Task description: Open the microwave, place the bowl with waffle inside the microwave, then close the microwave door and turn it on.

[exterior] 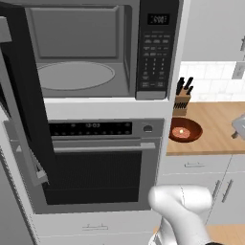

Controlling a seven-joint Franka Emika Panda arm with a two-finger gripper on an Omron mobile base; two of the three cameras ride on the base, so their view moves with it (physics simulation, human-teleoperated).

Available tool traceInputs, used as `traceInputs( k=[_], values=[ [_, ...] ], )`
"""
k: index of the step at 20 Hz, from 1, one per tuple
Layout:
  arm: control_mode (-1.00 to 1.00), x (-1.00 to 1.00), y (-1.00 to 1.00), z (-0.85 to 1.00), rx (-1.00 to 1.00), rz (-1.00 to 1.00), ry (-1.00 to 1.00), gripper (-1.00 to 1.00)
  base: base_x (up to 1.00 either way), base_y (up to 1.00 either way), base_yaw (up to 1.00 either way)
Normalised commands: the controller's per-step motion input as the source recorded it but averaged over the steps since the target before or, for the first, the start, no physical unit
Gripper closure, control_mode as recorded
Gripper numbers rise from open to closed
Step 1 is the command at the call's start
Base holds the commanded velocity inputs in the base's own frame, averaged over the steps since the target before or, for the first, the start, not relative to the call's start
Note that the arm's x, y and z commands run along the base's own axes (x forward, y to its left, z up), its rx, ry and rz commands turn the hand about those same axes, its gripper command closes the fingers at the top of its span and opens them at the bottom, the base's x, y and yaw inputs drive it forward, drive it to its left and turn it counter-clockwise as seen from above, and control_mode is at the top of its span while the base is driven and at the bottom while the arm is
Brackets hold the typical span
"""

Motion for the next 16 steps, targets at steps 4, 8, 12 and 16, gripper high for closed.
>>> traceInputs(
  k=[4,8,12,16],
  values=[
    [-1.00,0.44,-0.16,-0.01,0.04,0.05,0.00,-1.00,0.00,0.00,0.00],
    [-1.00,0.54,0.00,-0.16,0.00,0.02,0.00,-1.00,0.00,0.00,0.00],
    [-1.00,0.41,0.00,-0.42,0.00,0.03,0.00,-1.00,0.00,0.00,0.00],
    [-1.00,0.44,-0.01,-0.39,0.01,0.06,0.00,-1.00,0.00,0.00,0.00]
  ],
)
